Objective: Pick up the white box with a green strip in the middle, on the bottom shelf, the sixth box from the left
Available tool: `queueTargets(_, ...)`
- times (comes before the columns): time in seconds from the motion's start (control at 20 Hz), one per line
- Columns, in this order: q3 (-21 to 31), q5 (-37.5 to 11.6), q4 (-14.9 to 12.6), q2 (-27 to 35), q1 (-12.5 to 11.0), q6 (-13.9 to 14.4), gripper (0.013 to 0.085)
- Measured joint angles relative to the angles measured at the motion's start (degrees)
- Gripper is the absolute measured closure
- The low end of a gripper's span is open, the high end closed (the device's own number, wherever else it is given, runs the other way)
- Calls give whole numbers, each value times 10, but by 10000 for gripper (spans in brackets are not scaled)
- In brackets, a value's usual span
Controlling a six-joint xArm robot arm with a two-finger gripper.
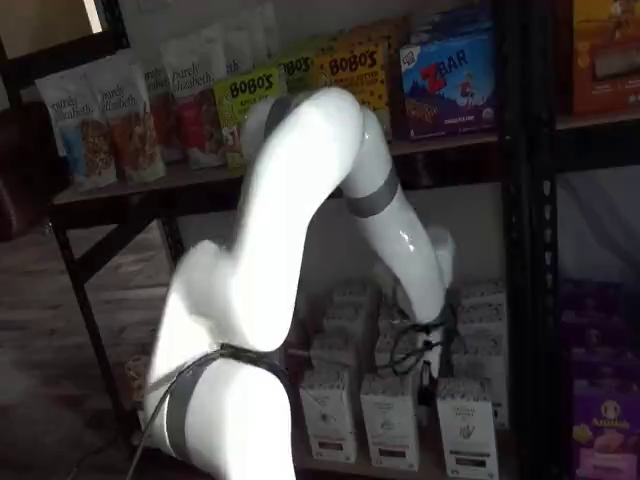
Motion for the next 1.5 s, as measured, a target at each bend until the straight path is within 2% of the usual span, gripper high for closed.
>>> queueTargets(0.05,-1,4,-14,0,-1,12,130)
queueTargets(0.1,-5,12,-44,2,-3,38,130)
queueTargets(0.15,-7,14,-53,4,-3,45,130)
queueTargets(0.55,-23,3,-38,21,-1,33,130)
queueTargets(1.05,-83,-6,-43,78,-2,36,130)
queueTargets(1.4,-116,-16,-69,111,-5,56,130)
queueTargets(1.5,-124,-17,-88,119,-7,71,130)
